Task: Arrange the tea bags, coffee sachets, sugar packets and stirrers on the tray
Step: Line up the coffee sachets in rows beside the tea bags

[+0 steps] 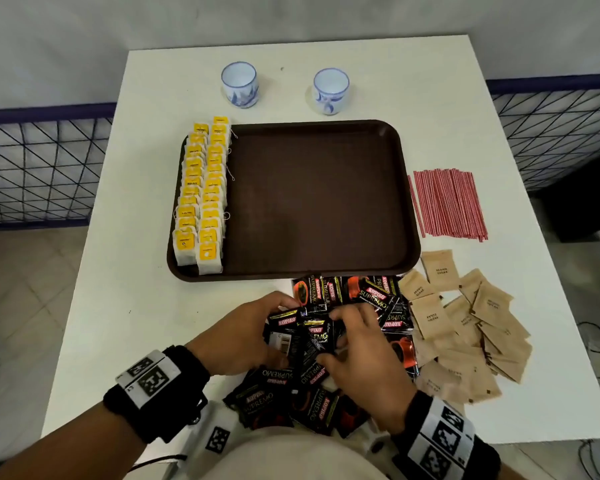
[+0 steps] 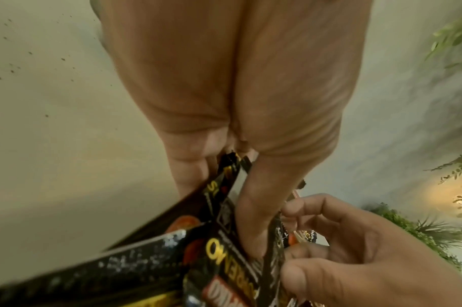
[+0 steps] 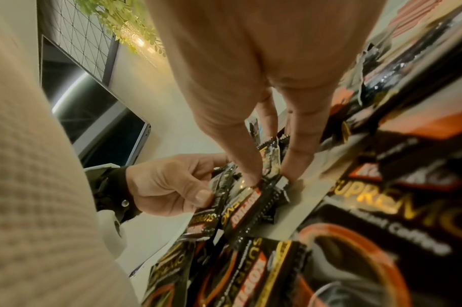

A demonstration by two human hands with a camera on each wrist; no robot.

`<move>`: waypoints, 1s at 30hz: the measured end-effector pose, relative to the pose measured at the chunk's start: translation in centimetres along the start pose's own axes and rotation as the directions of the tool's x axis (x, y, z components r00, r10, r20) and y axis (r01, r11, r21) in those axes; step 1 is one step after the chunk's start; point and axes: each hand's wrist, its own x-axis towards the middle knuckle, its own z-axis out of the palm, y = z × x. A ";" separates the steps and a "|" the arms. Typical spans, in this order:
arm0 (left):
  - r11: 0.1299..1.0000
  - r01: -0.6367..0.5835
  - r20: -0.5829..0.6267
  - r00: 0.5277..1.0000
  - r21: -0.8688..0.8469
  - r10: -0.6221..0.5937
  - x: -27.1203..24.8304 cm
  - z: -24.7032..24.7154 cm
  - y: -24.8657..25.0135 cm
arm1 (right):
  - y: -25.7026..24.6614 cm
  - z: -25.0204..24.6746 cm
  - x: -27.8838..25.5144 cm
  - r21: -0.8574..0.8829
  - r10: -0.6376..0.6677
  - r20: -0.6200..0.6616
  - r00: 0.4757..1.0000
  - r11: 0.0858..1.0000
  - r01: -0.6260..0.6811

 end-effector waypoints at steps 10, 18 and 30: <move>0.966 -0.099 -0.034 0.995 -0.241 0.093 0.5 -0.7 0.8 | 0.1 0.4 0.3 0.185 -0.077 -0.051 0.996 0.979 0.085; 0.960 -0.118 -0.025 0.993 -0.255 0.116 0.5 -0.8 1.3 | -0.7 -1.1 1.7 0.378 -0.131 -0.139 0.982 0.909 0.175; 0.859 -0.071 -0.157 0.988 -0.506 -0.010 -0.1 -3.1 -1.7 | -4.4 -1.2 6.3 -0.321 0.129 -0.200 0.971 0.928 -0.189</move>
